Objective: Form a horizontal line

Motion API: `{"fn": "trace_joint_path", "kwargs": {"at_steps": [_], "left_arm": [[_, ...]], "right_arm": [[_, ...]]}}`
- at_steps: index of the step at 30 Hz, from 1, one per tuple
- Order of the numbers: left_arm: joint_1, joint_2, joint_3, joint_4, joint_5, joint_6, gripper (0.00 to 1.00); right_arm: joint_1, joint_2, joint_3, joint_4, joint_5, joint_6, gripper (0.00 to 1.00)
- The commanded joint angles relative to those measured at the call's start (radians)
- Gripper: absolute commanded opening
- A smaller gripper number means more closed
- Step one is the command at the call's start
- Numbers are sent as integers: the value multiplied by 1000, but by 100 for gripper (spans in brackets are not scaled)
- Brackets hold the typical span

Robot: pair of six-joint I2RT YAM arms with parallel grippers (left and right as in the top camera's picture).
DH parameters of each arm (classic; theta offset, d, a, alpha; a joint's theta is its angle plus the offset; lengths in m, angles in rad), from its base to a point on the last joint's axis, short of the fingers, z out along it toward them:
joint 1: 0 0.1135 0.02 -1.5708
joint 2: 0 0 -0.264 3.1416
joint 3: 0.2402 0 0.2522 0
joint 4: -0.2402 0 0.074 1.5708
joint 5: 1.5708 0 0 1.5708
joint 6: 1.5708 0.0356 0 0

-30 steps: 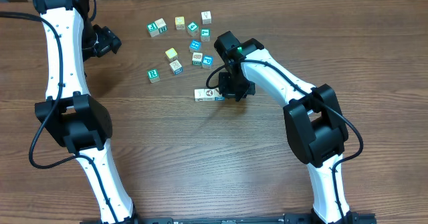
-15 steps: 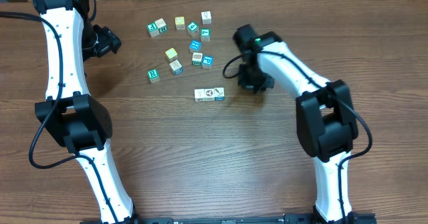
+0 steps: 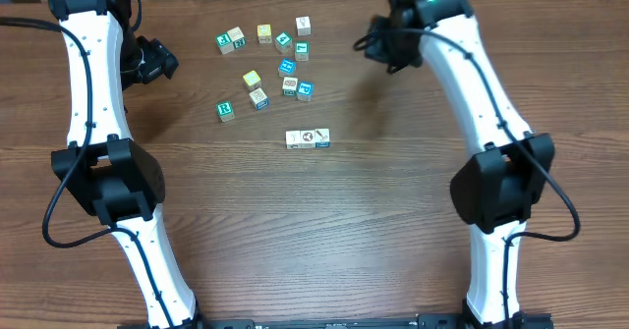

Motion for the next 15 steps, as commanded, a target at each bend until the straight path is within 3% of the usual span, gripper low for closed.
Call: {"fn": "trace_joint_path", "kwargs": {"at_steps": [1, 4, 15], "left_arm": [[-7, -6, -2, -2, -2, -3, 100], [-7, -6, -2, -2, -2, -3, 100], [-7, -6, -3, -2, -2, -3, 100]], "right_arm": [[103, 19, -103, 95, 50, -6, 4], [156, 36, -175, 225, 71, -57, 4], [196, 62, -269, 339, 70, -56, 4]]}}
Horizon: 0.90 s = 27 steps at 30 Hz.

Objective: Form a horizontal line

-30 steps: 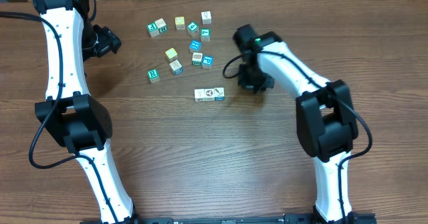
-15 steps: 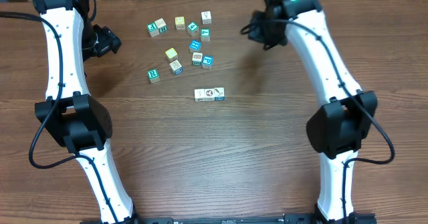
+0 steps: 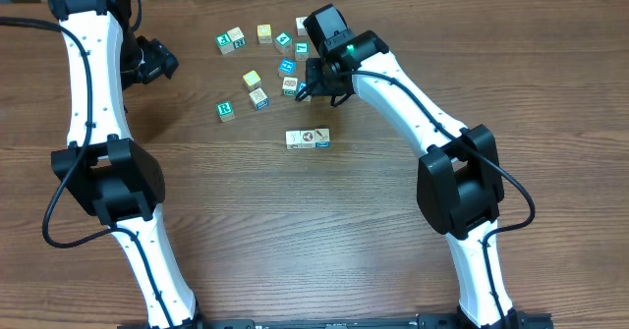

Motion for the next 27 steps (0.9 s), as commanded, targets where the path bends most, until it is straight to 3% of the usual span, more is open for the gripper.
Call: {"fn": "trace_joint_path", "kwargs": {"at_steps": [1, 17, 27], "left_arm": [[-7, -6, -2, -2, -2, -3, 100], [-7, -6, -2, -2, -2, -3, 100], [-7, -6, -3, -2, -2, -3, 100]], "right_arm": [[-3, 3, -54, 23, 16, -4, 4], [2, 4, -175, 129, 11, -4, 4], [2, 4, -176, 99, -40, -5, 4]]}}
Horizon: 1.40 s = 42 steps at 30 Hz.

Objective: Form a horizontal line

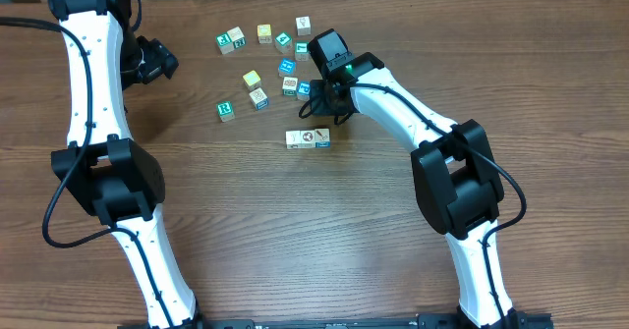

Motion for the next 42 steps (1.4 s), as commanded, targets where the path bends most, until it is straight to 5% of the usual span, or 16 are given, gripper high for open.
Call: {"fn": "trace_joint_path", "kwargs": {"at_steps": [1, 42], "left_arm": [[-7, -6, -2, -2, -2, -3, 100], [-7, -6, -2, -2, -2, -3, 100]], "right_arm": [[2, 3, -5, -6, -15, -1, 4], [2, 23, -5, -43, -50, -1, 4]]}}
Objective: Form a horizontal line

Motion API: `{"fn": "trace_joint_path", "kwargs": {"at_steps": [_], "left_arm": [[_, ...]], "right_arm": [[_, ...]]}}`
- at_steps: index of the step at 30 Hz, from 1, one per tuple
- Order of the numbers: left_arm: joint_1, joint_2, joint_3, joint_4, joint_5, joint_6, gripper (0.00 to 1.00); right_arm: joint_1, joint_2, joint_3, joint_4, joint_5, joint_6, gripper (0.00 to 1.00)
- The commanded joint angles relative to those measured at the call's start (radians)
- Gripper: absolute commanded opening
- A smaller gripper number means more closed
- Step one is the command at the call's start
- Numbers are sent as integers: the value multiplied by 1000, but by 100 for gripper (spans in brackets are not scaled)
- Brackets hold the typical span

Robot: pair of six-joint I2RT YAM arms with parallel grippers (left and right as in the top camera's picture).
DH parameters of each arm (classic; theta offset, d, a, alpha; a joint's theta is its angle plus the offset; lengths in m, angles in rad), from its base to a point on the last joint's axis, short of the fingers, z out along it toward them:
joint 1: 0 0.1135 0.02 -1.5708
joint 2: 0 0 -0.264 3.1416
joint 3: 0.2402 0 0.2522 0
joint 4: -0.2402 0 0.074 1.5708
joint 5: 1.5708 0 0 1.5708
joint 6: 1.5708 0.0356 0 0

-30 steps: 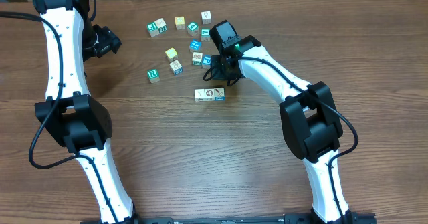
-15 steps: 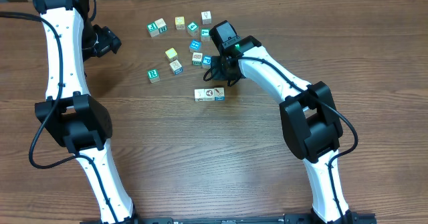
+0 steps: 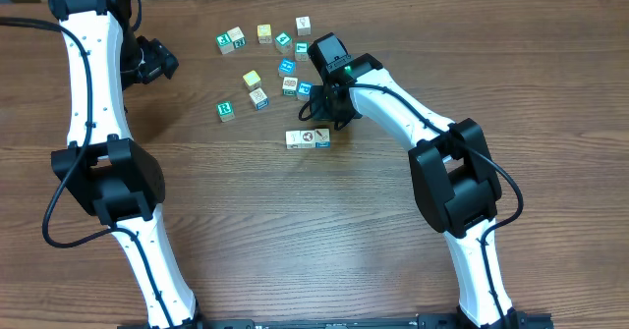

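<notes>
A short row of pale picture blocks [image 3: 308, 138] lies side by side on the wooden table [image 3: 314, 231]. Behind it several loose blocks are scattered, among them a blue one [image 3: 305, 90], a tan one [image 3: 258, 97] and a green-lettered one [image 3: 226, 110]. My right gripper [image 3: 318, 109] hangs between the blue block and the row, just right of the blue block. Its fingers look spread, with nothing seen between them. My left gripper [image 3: 162, 62] is far off at the left, away from all the blocks. Its jaws cannot be made out.
More loose blocks sit along the back: a pair [image 3: 231, 40], a yellow one [image 3: 264, 33], a white one [image 3: 303, 23] and teal ones [image 3: 283, 41]. The left arm's white links [image 3: 93, 93] stand along the left side.
My right gripper has shifted slightly toward the row of blocks. The blocks and the left arm stand as before.
My right gripper was first high at the back right, away from the blocks. Then it was over the blue block near the scatter's right side. It then sat lower beside that block, and now a bit nearer the row. No block has moved.
</notes>
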Motion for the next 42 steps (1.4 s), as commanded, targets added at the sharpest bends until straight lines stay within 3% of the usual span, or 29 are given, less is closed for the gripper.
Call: {"fn": "trace_joint_path", "kwargs": {"at_steps": [1, 42], "left_arm": [[-7, -6, -2, -2, -2, -3, 100], [-6, -6, -2, -2, -2, -3, 100]], "right_arm": [[3, 8, -5, -4, -6, -1, 4], [3, 8, -5, -70, -33, -1, 4]]}}
